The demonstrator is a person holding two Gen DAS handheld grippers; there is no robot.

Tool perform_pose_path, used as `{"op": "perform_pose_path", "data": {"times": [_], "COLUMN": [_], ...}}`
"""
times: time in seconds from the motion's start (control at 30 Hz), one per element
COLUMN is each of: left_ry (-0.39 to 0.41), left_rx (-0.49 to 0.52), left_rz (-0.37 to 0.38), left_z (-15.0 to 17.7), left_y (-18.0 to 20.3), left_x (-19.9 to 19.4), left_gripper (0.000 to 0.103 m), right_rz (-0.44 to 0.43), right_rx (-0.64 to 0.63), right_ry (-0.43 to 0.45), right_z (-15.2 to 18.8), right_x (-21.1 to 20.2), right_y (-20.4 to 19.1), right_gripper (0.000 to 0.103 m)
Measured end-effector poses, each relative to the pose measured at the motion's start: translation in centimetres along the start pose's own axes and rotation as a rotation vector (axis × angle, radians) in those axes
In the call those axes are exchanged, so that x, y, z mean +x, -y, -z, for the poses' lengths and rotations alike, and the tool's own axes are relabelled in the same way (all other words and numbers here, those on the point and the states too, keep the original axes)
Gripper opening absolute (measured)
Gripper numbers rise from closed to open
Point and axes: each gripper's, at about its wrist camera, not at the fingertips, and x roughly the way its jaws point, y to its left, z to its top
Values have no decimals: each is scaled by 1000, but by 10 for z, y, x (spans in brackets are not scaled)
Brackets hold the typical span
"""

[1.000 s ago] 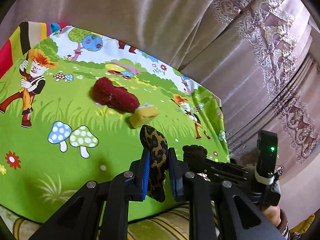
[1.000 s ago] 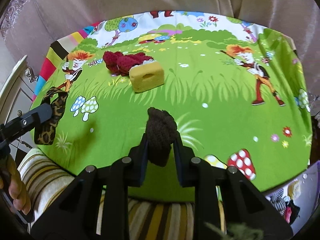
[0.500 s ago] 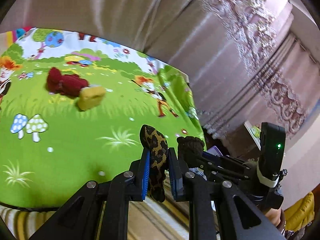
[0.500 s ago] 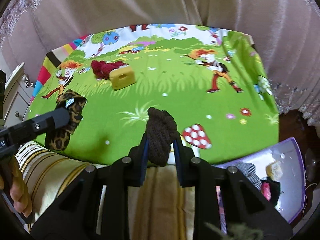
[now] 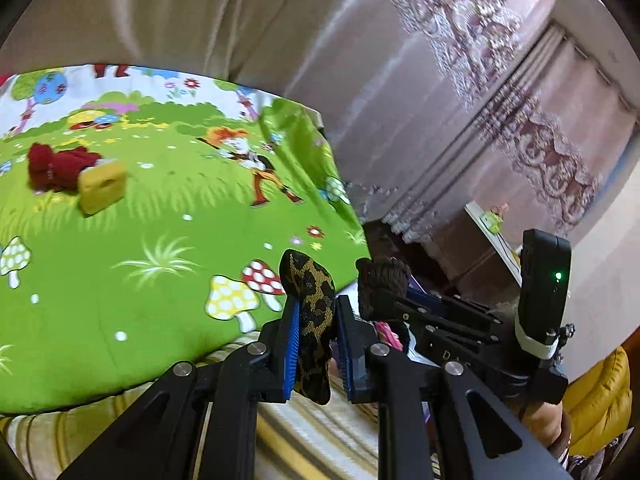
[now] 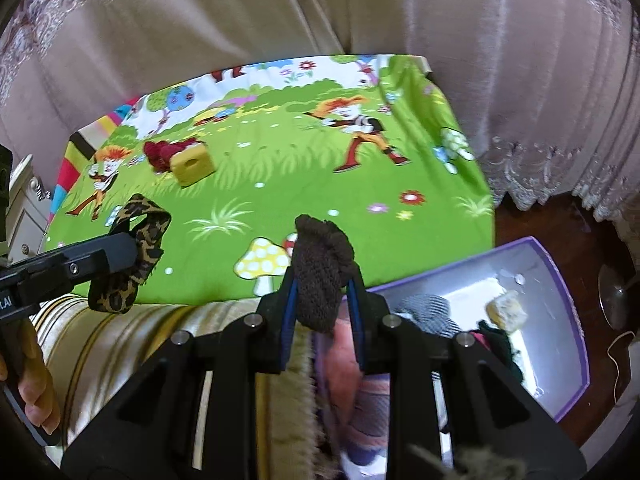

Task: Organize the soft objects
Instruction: 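Carry the leopard-print cloth and dark brown cloth toward the box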

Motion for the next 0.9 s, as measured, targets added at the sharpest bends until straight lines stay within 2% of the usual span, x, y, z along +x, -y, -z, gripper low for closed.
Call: {"op": "perform_pose_path", "data": {"times": [0.37, 0.73, 0.83, 0.9], "left_ry": [-98, -191, -202, -200], "left_rx": [104, 192, 205, 193], "left_rz": [68, 120, 120, 120], "left_z": [3, 14, 11, 8], "left_y": [58, 108, 118, 120], "left_x": [38, 72, 81, 85], "left_gripper": [18, 20, 31, 52], "right_rz": [117, 199, 201, 201], "right_rx": [108, 183, 189, 198], "right_ry": [13, 32, 32, 32], "right_z": [11, 17, 18, 18], "right_x": [-21, -37, -38, -38], "right_y": [74, 122, 126, 128], "right_gripper": [28, 28, 30, 32]}}
